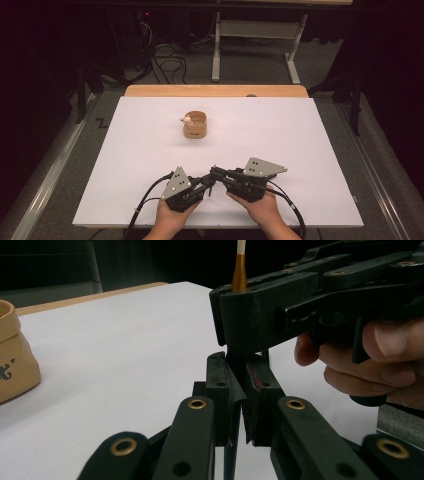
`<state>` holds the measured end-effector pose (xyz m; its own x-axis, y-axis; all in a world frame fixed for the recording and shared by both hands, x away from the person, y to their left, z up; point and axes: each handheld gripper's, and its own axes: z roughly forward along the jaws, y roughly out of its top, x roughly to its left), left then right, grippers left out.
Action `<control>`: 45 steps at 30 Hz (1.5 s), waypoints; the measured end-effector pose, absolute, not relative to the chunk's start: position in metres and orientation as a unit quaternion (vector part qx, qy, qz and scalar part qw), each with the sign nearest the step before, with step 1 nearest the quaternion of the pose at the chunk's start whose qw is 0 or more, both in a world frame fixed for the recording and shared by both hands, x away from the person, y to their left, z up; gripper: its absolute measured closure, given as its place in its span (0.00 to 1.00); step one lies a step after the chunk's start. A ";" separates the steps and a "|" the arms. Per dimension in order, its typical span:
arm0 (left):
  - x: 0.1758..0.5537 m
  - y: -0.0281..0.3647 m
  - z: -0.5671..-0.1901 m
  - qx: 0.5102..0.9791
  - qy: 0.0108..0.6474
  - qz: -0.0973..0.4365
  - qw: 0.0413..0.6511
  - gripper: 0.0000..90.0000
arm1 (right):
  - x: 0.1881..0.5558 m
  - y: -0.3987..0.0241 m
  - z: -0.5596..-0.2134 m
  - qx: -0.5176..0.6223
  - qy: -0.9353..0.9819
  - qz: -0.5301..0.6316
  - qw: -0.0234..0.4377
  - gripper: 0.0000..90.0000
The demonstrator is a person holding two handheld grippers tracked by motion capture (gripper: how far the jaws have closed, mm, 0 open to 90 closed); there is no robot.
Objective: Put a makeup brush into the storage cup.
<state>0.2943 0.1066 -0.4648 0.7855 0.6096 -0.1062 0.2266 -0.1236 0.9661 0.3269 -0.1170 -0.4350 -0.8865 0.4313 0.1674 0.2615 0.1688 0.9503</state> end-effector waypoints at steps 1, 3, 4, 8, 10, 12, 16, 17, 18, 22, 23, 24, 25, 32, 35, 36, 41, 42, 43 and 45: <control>0.294 0.107 -0.465 0.732 0.286 0.161 0.597 0.92 | 0.327 -0.117 -0.435 0.228 0.761 0.603 0.070 0.94; 0.294 0.107 -0.465 0.732 0.285 0.161 0.597 0.92 | 0.327 -0.117 -0.435 0.228 0.761 0.603 0.070 0.94; 0.294 0.107 -0.465 0.732 0.285 0.162 0.597 0.92 | 0.327 -0.117 -0.435 0.228 0.761 0.603 0.070 0.94; 0.294 0.107 -0.465 0.732 0.286 0.163 0.597 0.92 | 0.327 -0.117 -0.435 0.229 0.759 0.605 0.067 0.90; 0.294 0.107 -0.465 0.732 0.286 0.163 0.597 0.92 | 0.327 -0.118 -0.434 0.231 0.758 0.606 0.063 0.88; 0.294 0.107 -0.465 0.731 0.286 0.164 0.597 0.92 | 0.328 -0.118 -0.434 0.232 0.757 0.607 0.064 0.85; 0.294 0.107 -0.464 0.731 0.285 0.165 0.597 0.92 | 0.327 -0.118 -0.434 0.232 0.755 0.609 0.062 0.80; 0.294 0.107 -0.464 0.731 0.285 0.165 0.597 0.92 | 0.327 -0.118 -0.434 0.234 0.755 0.610 0.061 0.79; 0.294 0.107 -0.464 0.731 0.286 0.165 0.597 0.92 | 0.327 -0.118 -0.434 0.233 0.755 0.610 0.062 0.78; 0.294 0.108 -0.464 0.730 0.286 0.166 0.597 0.92 | 0.328 -0.119 -0.433 0.234 0.754 0.611 0.064 0.72; 0.294 0.108 -0.464 0.730 0.286 0.167 0.597 0.92 | 0.328 -0.119 -0.433 0.234 0.753 0.612 0.063 0.71; 0.294 0.109 -0.464 0.730 0.287 0.167 0.598 0.92 | 0.328 -0.119 -0.433 0.234 0.752 0.613 0.064 0.69; 0.294 0.109 -0.464 0.729 0.287 0.167 0.598 0.92 | 0.328 -0.119 -0.432 0.233 0.752 0.613 0.066 0.68; 0.295 0.111 -0.464 0.728 0.291 0.170 0.597 0.92 | 0.327 -0.121 -0.431 0.232 0.751 0.614 0.074 0.63; 0.296 0.114 -0.464 0.728 0.293 0.173 0.595 0.92 | 0.327 -0.122 -0.429 0.233 0.749 0.615 0.079 0.62; 0.296 0.115 -0.464 0.727 0.295 0.173 0.595 0.92 | 0.327 -0.123 -0.429 0.233 0.749 0.615 0.078 0.61; 0.297 0.119 -0.463 0.722 0.298 0.177 0.599 0.92 | 0.328 -0.128 -0.427 0.236 0.748 0.614 0.086 0.59; 0.297 0.120 -0.462 0.720 0.299 0.178 0.600 0.92 | 0.328 -0.129 -0.427 0.237 0.748 0.614 0.087 0.58; 0.297 0.121 -0.462 0.719 0.300 0.178 0.601 0.92 | 0.329 -0.129 -0.427 0.236 0.749 0.613 0.090 0.57; 0.298 0.122 -0.461 0.719 0.301 0.180 0.601 0.92 | 0.329 -0.131 -0.427 0.239 0.749 0.612 0.091 0.56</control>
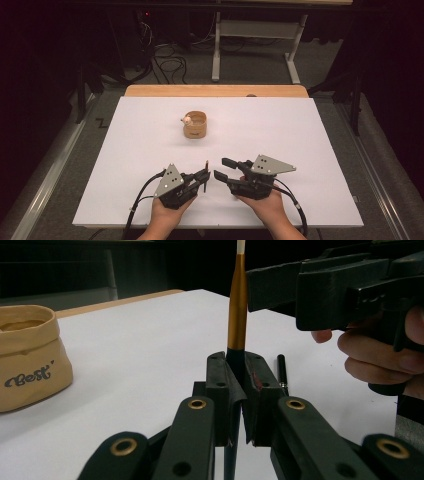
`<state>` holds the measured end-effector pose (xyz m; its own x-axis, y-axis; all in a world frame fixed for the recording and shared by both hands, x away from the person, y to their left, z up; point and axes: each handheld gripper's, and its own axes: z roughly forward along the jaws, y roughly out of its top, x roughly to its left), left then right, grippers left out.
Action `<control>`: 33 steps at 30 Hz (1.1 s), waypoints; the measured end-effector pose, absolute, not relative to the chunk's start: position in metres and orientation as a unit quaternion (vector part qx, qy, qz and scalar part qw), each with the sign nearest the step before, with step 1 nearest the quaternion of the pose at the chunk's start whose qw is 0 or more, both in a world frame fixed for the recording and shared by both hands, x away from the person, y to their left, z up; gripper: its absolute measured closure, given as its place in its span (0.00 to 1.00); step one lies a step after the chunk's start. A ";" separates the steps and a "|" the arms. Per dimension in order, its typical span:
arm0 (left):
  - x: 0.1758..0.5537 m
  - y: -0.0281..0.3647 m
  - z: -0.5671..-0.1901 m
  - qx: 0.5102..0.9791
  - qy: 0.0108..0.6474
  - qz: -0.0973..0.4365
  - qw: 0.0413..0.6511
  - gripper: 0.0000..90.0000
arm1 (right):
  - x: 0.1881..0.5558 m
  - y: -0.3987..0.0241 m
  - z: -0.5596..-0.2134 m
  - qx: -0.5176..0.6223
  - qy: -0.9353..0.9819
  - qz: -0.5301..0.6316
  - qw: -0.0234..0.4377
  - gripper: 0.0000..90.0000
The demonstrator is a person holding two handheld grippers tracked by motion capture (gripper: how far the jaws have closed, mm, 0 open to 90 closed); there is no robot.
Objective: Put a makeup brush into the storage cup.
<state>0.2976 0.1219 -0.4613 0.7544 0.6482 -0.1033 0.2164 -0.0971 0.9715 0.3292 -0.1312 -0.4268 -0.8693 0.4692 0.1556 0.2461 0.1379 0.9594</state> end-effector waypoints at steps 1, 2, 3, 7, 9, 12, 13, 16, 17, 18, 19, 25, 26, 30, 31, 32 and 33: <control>0.298 0.123 -0.461 0.718 0.301 0.180 0.601 0.92 | 0.329 -0.132 -0.427 0.239 0.748 0.612 0.090 0.55; 0.298 0.124 -0.461 0.718 0.302 0.181 0.601 0.92 | 0.330 -0.133 -0.427 0.240 0.748 0.611 0.097 0.54; 0.298 0.124 -0.461 0.716 0.303 0.181 0.602 0.92 | 0.330 -0.134 -0.427 0.242 0.748 0.610 0.100 0.53; 0.299 0.128 -0.459 0.714 0.305 0.186 0.602 0.92 | 0.332 -0.137 -0.428 0.247 0.747 0.608 0.106 0.48; 0.300 0.130 -0.458 0.713 0.307 0.186 0.602 0.92 | 0.333 -0.138 -0.428 0.251 0.748 0.604 0.113 0.45; 0.300 0.132 -0.458 0.710 0.309 0.188 0.604 0.92 | 0.334 -0.139 -0.430 0.253 0.748 0.602 0.118 0.40; 0.300 0.133 -0.457 0.710 0.310 0.189 0.604 0.92 | 0.335 -0.140 -0.430 0.255 0.748 0.600 0.119 0.38; 0.301 0.136 -0.457 0.707 0.310 0.192 0.606 0.92 | 0.337 -0.141 -0.431 0.254 0.752 0.595 0.128 0.31; 0.301 0.136 -0.456 0.706 0.311 0.193 0.606 0.92 | 0.337 -0.141 -0.432 0.254 0.752 0.594 0.130 0.28; 0.302 0.138 -0.456 0.705 0.312 0.193 0.607 0.92 | 0.337 -0.142 -0.432 0.258 0.751 0.593 0.131 0.24; 0.302 0.139 -0.455 0.704 0.313 0.194 0.607 0.92 | 0.338 -0.142 -0.433 0.259 0.751 0.593 0.133 0.21; 0.306 0.148 -0.453 0.698 0.320 0.203 0.608 0.92 | 0.344 -0.143 -0.437 0.275 0.750 0.584 0.144 0.06; 0.306 0.150 -0.453 0.697 0.321 0.203 0.608 0.92 | 0.345 -0.144 -0.438 0.275 0.751 0.583 0.142 0.05; 0.308 0.155 -0.451 0.693 0.326 0.208 0.608 0.92 | 0.347 -0.145 -0.439 0.281 0.753 0.574 0.154 0.00; 0.308 0.157 -0.451 0.692 0.326 0.209 0.609 0.92 | 0.348 -0.146 -0.439 0.282 0.754 0.573 0.157 0.00; 0.308 0.158 -0.450 0.691 0.327 0.209 0.610 0.92 | 0.348 -0.146 -0.440 0.283 0.755 0.571 0.158 0.00; 0.309 0.159 -0.450 0.690 0.328 0.210 0.610 0.92 | 0.349 -0.146 -0.440 0.280 0.756 0.569 0.160 0.00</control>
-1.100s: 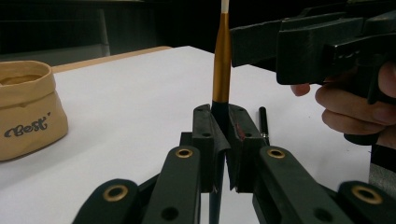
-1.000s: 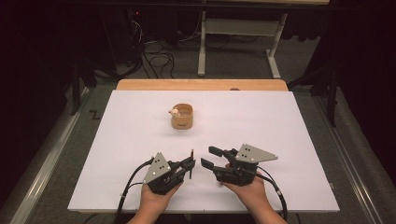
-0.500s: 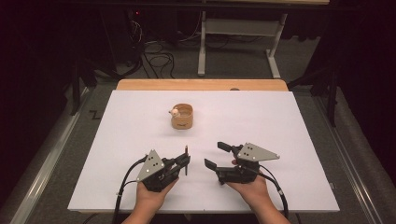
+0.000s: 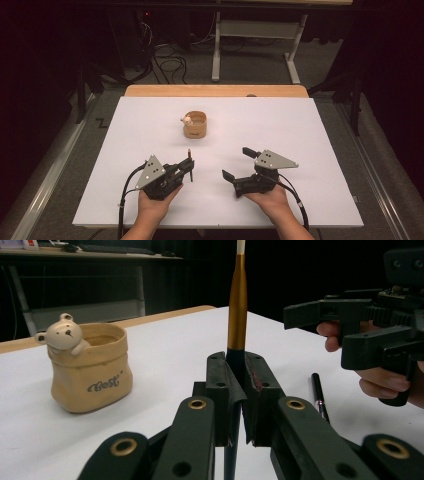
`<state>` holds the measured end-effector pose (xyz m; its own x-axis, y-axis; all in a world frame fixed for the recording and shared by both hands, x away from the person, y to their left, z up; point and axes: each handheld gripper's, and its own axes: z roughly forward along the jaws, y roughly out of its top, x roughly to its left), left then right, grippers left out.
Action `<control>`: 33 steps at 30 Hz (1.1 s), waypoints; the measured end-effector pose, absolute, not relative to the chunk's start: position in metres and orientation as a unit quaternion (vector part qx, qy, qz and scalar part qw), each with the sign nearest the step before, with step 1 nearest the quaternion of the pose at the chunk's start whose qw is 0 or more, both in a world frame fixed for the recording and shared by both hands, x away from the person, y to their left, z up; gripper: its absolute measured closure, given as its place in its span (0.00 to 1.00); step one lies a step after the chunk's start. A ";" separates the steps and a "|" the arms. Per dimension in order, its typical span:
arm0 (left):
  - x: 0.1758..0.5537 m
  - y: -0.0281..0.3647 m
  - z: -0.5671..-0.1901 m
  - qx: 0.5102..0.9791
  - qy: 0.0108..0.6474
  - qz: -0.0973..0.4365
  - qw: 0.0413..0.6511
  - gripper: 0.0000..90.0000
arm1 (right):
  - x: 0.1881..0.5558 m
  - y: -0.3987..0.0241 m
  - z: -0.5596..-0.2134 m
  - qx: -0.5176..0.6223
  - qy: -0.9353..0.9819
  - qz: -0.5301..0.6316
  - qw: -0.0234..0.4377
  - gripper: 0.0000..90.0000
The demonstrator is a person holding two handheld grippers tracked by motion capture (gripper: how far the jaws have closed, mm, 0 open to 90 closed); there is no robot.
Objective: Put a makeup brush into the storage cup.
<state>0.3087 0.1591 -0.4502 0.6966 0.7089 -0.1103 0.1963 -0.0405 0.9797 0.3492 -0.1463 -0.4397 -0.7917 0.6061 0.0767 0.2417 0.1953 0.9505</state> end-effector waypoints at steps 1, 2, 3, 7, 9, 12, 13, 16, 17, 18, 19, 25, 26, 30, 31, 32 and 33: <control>0.309 0.160 -0.450 0.690 0.328 0.211 0.610 0.92 | 0.350 -0.146 -0.440 0.280 0.757 0.567 0.164 0.00; 0.309 0.161 -0.450 0.689 0.329 0.212 0.610 0.92 | 0.350 -0.146 -0.440 0.280 0.758 0.565 0.165 0.00; 0.310 0.162 -0.450 0.689 0.329 0.212 0.610 0.92 | 0.350 -0.147 -0.440 0.282 0.757 0.566 0.164 0.00; 0.311 0.165 -0.448 0.686 0.333 0.214 0.611 0.92 | 0.354 -0.148 -0.438 0.277 0.756 0.567 0.173 0.00; 0.311 0.167 -0.448 0.685 0.334 0.215 0.611 0.92 | 0.356 -0.150 -0.438 0.279 0.756 0.566 0.173 0.00; 0.311 0.170 -0.447 0.682 0.335 0.217 0.612 0.92 | 0.358 -0.153 -0.437 0.283 0.756 0.564 0.174 0.00; 0.311 0.170 -0.446 0.681 0.336 0.217 0.613 0.92 | 0.359 -0.155 -0.436 0.283 0.757 0.563 0.175 0.00; 0.312 0.172 -0.446 0.680 0.338 0.218 0.613 0.92 | 0.358 -0.160 -0.433 0.282 0.760 0.556 0.185 0.00; 0.312 0.172 -0.446 0.679 0.338 0.218 0.614 0.92 | 0.358 -0.163 -0.432 0.282 0.760 0.556 0.186 0.00; 0.312 0.173 -0.446 0.679 0.339 0.218 0.614 0.92 | 0.358 -0.166 -0.432 0.287 0.759 0.554 0.186 0.00; 0.312 0.173 -0.446 0.679 0.339 0.219 0.613 0.92 | 0.358 -0.168 -0.431 0.287 0.759 0.554 0.189 0.00; 0.312 0.176 -0.445 0.674 0.343 0.219 0.616 0.92 | 0.356 -0.183 -0.428 0.288 0.754 0.556 0.200 0.00; 0.312 0.177 -0.445 0.673 0.344 0.220 0.616 0.92 | 0.355 -0.185 -0.428 0.289 0.753 0.556 0.200 0.00; 0.313 0.178 -0.445 0.673 0.346 0.221 0.616 0.92 | 0.352 -0.195 -0.431 0.290 0.752 0.555 0.205 0.00; 0.313 0.179 -0.445 0.672 0.346 0.221 0.616 0.92 | 0.351 -0.197 -0.432 0.291 0.751 0.555 0.206 0.00; 0.313 0.179 -0.445 0.672 0.346 0.221 0.616 0.92 | 0.350 -0.200 -0.434 0.297 0.750 0.554 0.207 0.00; 0.313 0.179 -0.444 0.672 0.346 0.221 0.617 0.92 | 0.350 -0.202 -0.435 0.296 0.750 0.554 0.209 0.00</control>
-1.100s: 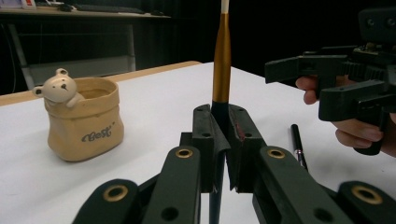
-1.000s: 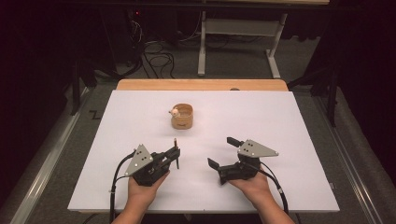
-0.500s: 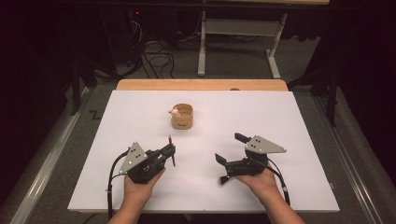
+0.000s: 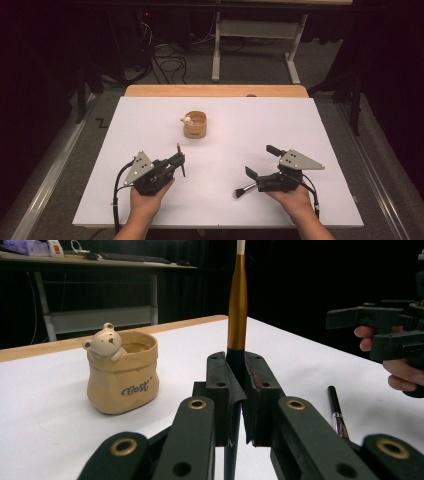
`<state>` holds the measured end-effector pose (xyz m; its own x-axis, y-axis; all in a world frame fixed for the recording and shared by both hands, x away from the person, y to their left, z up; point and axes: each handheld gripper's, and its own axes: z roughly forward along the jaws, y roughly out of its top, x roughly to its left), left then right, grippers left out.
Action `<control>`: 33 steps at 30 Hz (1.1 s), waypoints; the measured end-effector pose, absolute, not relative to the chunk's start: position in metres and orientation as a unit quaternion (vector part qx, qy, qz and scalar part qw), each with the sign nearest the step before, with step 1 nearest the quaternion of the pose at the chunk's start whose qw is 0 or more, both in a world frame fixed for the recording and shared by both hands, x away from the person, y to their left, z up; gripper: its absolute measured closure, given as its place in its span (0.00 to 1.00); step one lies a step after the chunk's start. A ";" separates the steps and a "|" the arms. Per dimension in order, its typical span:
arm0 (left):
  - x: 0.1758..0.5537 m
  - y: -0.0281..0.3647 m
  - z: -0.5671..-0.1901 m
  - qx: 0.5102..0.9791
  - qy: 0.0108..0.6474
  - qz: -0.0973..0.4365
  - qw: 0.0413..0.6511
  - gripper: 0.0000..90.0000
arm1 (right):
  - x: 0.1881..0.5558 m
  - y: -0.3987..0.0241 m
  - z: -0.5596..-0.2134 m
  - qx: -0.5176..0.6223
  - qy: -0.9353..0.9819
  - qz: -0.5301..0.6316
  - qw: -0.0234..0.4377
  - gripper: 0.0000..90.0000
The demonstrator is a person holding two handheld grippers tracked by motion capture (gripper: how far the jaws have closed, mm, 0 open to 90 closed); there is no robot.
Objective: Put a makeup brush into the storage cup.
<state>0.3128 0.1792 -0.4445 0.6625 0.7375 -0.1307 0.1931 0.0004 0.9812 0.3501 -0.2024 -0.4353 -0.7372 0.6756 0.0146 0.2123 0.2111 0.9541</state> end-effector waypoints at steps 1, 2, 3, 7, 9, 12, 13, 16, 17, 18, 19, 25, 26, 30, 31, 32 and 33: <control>0.313 0.179 -0.444 0.672 0.346 0.221 0.617 0.92 | 0.350 -0.205 -0.437 0.299 0.749 0.554 0.205 0.00; 0.313 0.179 -0.444 0.671 0.346 0.221 0.617 0.92 | 0.349 -0.208 -0.438 0.303 0.747 0.554 0.206 0.00; 0.313 0.179 -0.444 0.672 0.345 0.221 0.617 0.92 | 0.349 -0.210 -0.440 0.304 0.746 0.554 0.210 0.00; 0.313 0.180 -0.445 0.672 0.347 0.218 0.617 0.92 | 0.346 -0.217 -0.444 0.307 0.742 0.555 0.215 0.00; 0.313 0.180 -0.446 0.671 0.349 0.216 0.618 0.92 | 0.345 -0.219 -0.445 0.309 0.743 0.552 0.219 0.00; 0.314 0.179 -0.447 0.670 0.351 0.215 0.617 0.92 | 0.343 -0.222 -0.446 0.308 0.742 0.552 0.222 0.00; 0.314 0.179 -0.448 0.670 0.352 0.215 0.617 0.92 | 0.342 -0.223 -0.446 0.309 0.741 0.553 0.223 0.00; 0.315 0.178 -0.448 0.669 0.354 0.218 0.616 0.92 | 0.342 -0.227 -0.447 0.309 0.742 0.552 0.222 0.00; 0.315 0.177 -0.449 0.670 0.354 0.218 0.615 0.92 | 0.342 -0.228 -0.448 0.310 0.742 0.551 0.224 0.00; 0.315 0.177 -0.449 0.671 0.354 0.219 0.614 0.92 | 0.341 -0.229 -0.448 0.313 0.741 0.551 0.222 0.00; 0.316 0.176 -0.449 0.670 0.355 0.220 0.615 0.92 | 0.342 -0.230 -0.449 0.310 0.742 0.551 0.222 0.00; 0.324 0.176 -0.447 0.662 0.363 0.224 0.617 0.92 | 0.341 -0.233 -0.449 0.315 0.740 0.551 0.224 0.00; 0.326 0.176 -0.446 0.660 0.363 0.226 0.617 0.92 | 0.341 -0.234 -0.449 0.314 0.740 0.552 0.222 0.00; 0.332 0.179 -0.443 0.657 0.367 0.230 0.617 0.92 | 0.340 -0.234 -0.450 0.317 0.738 0.553 0.221 0.00; 0.334 0.179 -0.441 0.656 0.369 0.231 0.617 0.92 | 0.341 -0.234 -0.450 0.315 0.738 0.554 0.221 0.00; 0.337 0.180 -0.440 0.654 0.371 0.231 0.617 0.92 | 0.340 -0.234 -0.450 0.315 0.738 0.555 0.221 0.00; 0.339 0.181 -0.438 0.653 0.373 0.231 0.617 0.92 | 0.340 -0.234 -0.450 0.314 0.738 0.554 0.221 0.00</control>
